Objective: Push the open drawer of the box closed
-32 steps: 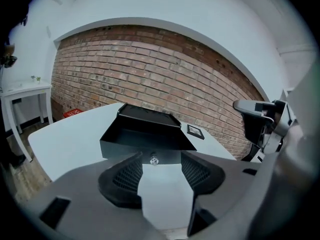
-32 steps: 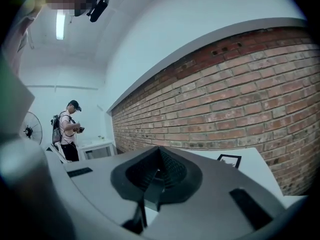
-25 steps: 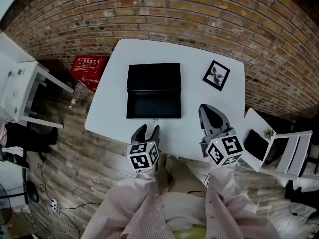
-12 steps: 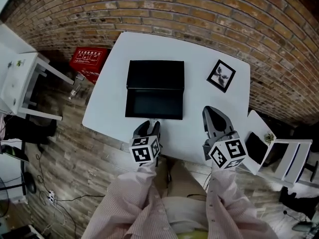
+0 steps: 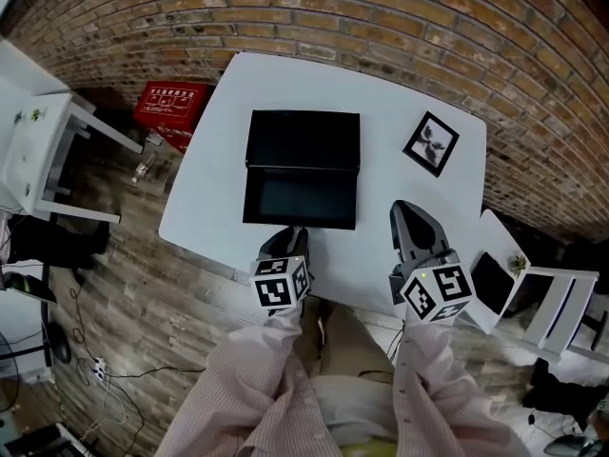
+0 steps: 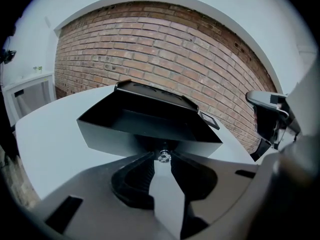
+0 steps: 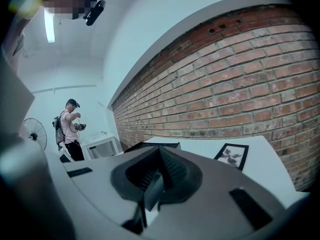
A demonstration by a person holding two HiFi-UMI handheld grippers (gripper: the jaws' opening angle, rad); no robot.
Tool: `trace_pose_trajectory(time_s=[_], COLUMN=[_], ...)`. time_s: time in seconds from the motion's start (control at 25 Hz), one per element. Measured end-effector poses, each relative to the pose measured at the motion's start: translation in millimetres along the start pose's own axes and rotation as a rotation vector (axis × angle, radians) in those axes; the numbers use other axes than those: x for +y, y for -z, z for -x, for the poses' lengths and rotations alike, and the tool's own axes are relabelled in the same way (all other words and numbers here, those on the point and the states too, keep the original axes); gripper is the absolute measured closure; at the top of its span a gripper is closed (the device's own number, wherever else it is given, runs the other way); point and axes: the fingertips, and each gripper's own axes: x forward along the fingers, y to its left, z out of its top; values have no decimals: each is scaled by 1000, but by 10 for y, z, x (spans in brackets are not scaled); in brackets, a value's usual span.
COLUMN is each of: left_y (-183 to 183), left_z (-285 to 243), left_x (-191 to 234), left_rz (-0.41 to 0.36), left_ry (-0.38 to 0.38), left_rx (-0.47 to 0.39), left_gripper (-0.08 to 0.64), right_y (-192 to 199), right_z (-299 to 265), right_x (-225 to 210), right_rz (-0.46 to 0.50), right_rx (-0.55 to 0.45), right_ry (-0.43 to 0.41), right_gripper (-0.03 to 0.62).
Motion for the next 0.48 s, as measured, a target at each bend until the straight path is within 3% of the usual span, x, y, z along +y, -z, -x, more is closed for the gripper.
trace_pose_trajectory(time_s=[0.48], left_y=[-12], left_z=[-15], left_x=[-30], left_rz=[-8], left_ry=[14], left_rx=[43], left_gripper=[495], right_y=[-31], right_z=[-121], right_x=[-23], right_rz=[-19], right_rx=[-13], right_ry=[25], right_gripper=[589])
